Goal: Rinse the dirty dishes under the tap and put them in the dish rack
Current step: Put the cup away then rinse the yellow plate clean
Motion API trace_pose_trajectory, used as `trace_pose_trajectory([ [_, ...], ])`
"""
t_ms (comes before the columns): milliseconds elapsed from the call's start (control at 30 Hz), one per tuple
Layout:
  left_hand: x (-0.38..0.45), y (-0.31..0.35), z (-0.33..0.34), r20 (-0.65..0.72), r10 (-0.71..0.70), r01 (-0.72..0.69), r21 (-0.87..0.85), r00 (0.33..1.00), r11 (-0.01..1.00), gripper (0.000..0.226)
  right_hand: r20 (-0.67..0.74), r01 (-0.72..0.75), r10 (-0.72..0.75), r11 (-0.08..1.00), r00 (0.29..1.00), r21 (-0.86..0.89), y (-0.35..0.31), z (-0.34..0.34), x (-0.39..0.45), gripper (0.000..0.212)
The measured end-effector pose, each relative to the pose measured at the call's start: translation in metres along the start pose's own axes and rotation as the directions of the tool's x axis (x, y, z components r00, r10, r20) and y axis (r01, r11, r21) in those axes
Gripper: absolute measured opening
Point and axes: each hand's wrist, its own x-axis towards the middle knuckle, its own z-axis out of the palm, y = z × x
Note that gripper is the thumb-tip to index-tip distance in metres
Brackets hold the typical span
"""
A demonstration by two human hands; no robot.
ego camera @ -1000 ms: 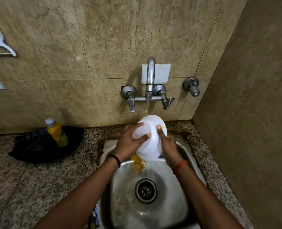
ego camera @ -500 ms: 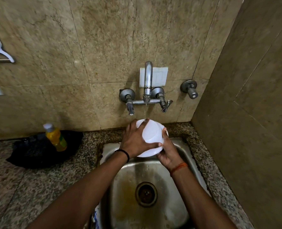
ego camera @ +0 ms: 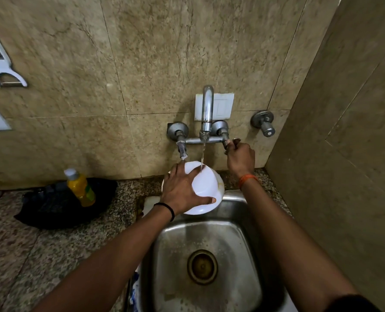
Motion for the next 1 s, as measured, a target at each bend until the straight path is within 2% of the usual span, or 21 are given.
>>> trace_pose_trajectory([
  [100,-0.002,-0.003,0.003,0.008,-0.003,0.003,0.002,1.0,1.0,0.101,0.024,-0.03,0.031,0.999,0.999,-0.029,0.004,0.001,0.007,0.037],
  [267,-0.005,-0.001,0.003,0.023,0.004,-0.004,0.002,1.0,1.0,0.1,0.082,-0.154,0.14,0.966,0.987,0.206,0.013,0.006,0.011,0.039],
  [367,-0.007,0.003,0.005,0.025,0.008,-0.008,-0.01,1.0,1.0,0.101,0.173,-0.157,0.12,0.963,0.978,0.219,0.016,0.002,-0.006,0.031],
  [500,-0.008,0.007,0.008,0.032,-0.005,0.007,-0.057,0.999,0.998,0.101,0.333,-0.177,0.099,0.961,0.938,0.214,0.043,0.007,-0.039,0.033],
  [600,-0.01,0.007,0.011,-0.037,-0.031,0.025,-0.146,0.999,0.989,0.097,0.466,-0.387,0.191,0.843,0.864,0.373,0.066,0.011,-0.064,0.027],
  [700,-0.013,0.001,0.015,-0.041,-0.088,0.075,-0.256,0.995,0.964,0.095,0.624,-0.596,0.17,0.557,0.763,0.578,0.077,0.009,-0.08,0.027],
  [767,-0.016,-0.004,0.018,-0.044,-0.094,0.076,-0.303,0.995,0.95,0.094,0.664,-0.651,0.126,0.396,0.737,0.648,0.078,0.008,-0.084,0.03],
  [833,-0.019,-0.007,0.019,-0.045,-0.088,0.072,-0.281,0.995,0.957,0.095,0.663,-0.665,0.153,0.367,0.733,0.651,0.076,0.013,-0.084,0.032],
  [1000,-0.026,-0.006,0.017,-0.075,-0.069,0.06,-0.115,0.995,0.992,0.098,0.582,-0.646,0.299,0.484,0.756,0.59,0.071,0.028,-0.083,0.034],
])
